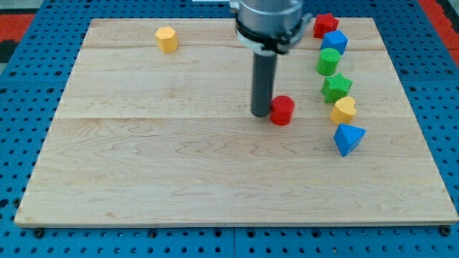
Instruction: Put the red circle to the bottom of the blue triangle
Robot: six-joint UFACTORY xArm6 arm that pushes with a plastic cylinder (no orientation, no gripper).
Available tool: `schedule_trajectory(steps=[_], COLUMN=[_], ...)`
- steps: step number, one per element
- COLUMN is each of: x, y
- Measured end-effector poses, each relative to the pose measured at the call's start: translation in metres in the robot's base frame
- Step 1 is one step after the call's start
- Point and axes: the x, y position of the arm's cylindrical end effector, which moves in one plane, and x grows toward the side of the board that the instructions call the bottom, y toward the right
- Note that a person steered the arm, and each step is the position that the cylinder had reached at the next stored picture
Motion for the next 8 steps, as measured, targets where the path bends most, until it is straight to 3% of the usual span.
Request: schedule_trajectory(steps=[1,2,3,4,6,8], x=[-0.023,-0.044,-0.033,0.023,0.038,0.072], y=[-0.029,0.015,0.045,0.037,0.001,0.068])
